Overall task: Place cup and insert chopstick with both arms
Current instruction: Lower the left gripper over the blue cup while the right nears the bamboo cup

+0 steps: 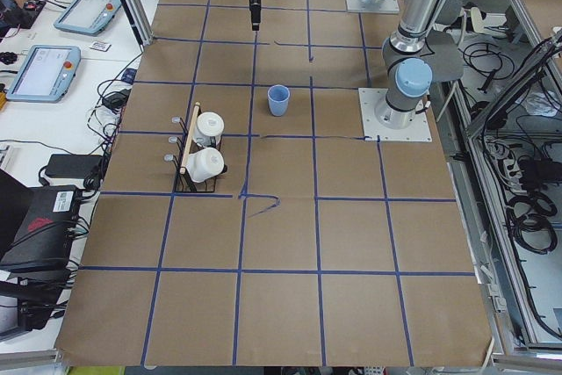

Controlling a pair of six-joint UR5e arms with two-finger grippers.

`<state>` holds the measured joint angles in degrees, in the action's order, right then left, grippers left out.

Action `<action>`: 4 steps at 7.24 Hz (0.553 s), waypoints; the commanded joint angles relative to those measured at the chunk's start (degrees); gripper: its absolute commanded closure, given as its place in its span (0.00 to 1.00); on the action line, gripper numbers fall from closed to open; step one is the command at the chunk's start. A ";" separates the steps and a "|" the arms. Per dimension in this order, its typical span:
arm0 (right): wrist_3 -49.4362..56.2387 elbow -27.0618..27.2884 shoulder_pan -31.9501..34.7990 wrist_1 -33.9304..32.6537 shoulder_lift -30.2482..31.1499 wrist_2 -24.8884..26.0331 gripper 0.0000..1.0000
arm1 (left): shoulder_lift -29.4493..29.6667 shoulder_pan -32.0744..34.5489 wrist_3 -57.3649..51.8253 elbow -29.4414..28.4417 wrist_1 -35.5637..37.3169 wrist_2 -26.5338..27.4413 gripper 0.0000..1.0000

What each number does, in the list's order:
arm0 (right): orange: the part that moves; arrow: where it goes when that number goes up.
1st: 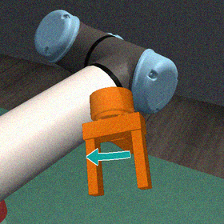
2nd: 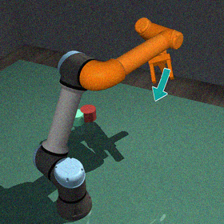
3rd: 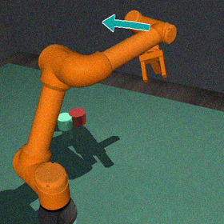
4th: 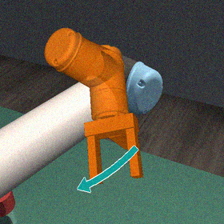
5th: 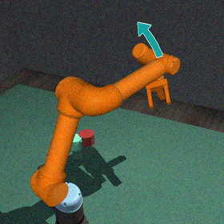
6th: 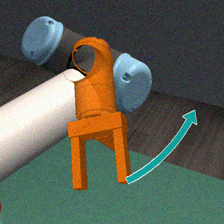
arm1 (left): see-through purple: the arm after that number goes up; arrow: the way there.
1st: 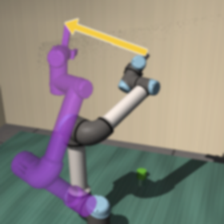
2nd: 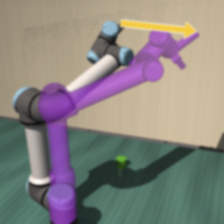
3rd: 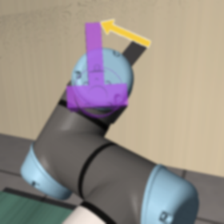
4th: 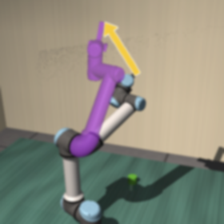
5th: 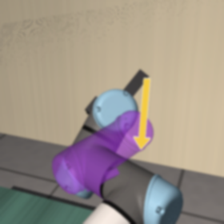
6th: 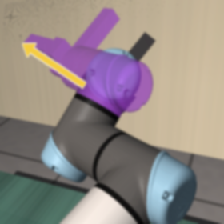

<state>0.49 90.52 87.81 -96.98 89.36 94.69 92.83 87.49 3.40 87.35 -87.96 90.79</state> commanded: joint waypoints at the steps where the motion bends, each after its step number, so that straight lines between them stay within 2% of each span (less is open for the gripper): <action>1: 3.54 1.84 -2.46 -0.66 0.46 -0.03 0.00 | -0.54 -1.43 0.03 0.02 -2.11 -0.43 0.00; 4: 5.31 2.46 -2.82 -0.76 0.56 0.06 0.00 | -1.51 -2.85 -0.06 0.02 -3.80 -0.09 0.00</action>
<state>5.45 92.72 85.09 -97.71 89.86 94.68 91.63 85.05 3.35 87.34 -91.27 90.53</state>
